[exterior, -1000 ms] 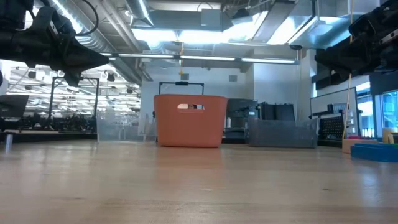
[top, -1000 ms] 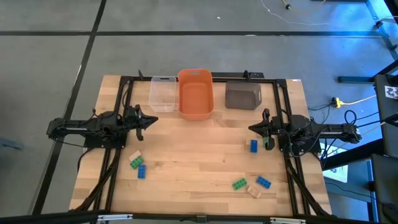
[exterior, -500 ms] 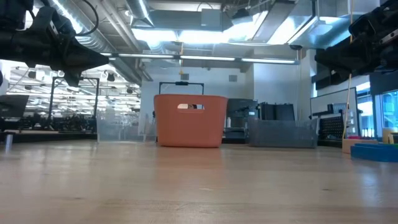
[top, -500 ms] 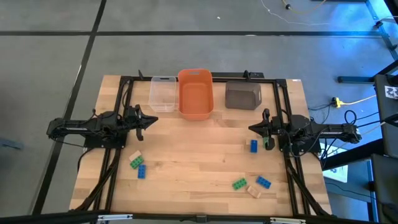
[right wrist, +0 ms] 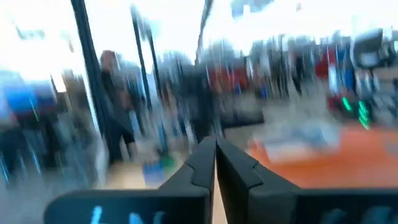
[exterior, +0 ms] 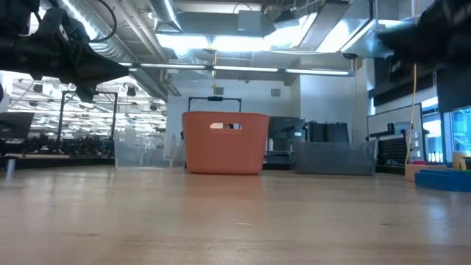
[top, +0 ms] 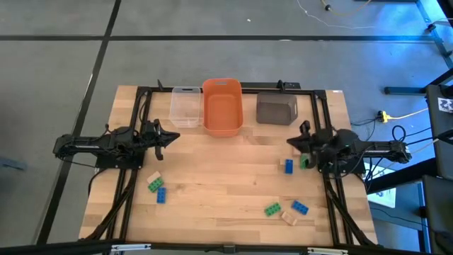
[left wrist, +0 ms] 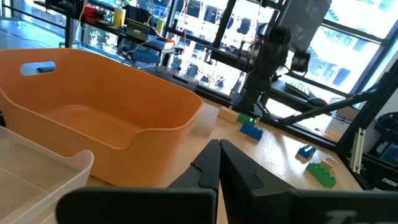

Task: Sort & place blocks by color
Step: Put the top right brown block into the transparent bin

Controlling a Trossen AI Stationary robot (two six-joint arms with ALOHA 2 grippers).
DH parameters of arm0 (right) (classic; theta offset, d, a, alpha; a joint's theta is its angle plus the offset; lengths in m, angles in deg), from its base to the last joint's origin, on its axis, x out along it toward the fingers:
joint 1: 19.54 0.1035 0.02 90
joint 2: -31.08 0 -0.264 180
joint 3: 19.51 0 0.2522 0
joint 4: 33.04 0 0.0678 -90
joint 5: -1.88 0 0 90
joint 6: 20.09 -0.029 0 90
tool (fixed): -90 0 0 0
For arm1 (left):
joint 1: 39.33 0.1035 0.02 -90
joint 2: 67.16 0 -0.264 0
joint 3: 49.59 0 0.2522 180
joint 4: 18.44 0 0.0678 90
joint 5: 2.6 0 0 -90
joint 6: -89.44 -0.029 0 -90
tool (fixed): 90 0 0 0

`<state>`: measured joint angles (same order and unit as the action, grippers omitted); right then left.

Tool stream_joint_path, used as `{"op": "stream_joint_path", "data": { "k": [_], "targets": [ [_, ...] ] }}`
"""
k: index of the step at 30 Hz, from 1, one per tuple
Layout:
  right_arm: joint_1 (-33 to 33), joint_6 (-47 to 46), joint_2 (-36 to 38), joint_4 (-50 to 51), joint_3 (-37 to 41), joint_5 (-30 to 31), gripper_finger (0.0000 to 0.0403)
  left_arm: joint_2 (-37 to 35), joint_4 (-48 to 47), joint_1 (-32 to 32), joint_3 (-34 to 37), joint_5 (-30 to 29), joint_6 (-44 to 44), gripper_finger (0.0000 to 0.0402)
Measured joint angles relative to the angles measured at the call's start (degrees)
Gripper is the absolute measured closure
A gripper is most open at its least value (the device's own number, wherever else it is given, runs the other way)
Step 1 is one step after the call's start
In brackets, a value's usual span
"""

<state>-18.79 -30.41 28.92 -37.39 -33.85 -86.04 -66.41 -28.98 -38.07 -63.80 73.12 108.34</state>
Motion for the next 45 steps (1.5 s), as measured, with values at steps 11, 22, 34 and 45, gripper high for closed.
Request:
{"op": "stream_joint_path", "data": {
  "k": [11,22,34,45],
  "targets": [
    [0.0,-8.9,0.0,-36.3,-0.6,8.4,0.0384,0.0,0.0,0.0,0.0,0.0,0.0,0.0401],
    [0.0,-6.3,-13.9,3.6,-26.5,16.9,0.0350,0.0,0.0,0.0,0.0,0.0,0.0,0.0401],
    [-4.7,-49.4,-39.3,71.0,-50.9,28.2,0.0138,0.0,0.0,0.0,0.0,0.0,0.0,0.0401],
    [-11.8,-64.6,-61.1,87.9,-50.6,5.1,0.0131,0.0,0.0,0.0,0.0,0.0,0.0,0.0401]
  ]
}}
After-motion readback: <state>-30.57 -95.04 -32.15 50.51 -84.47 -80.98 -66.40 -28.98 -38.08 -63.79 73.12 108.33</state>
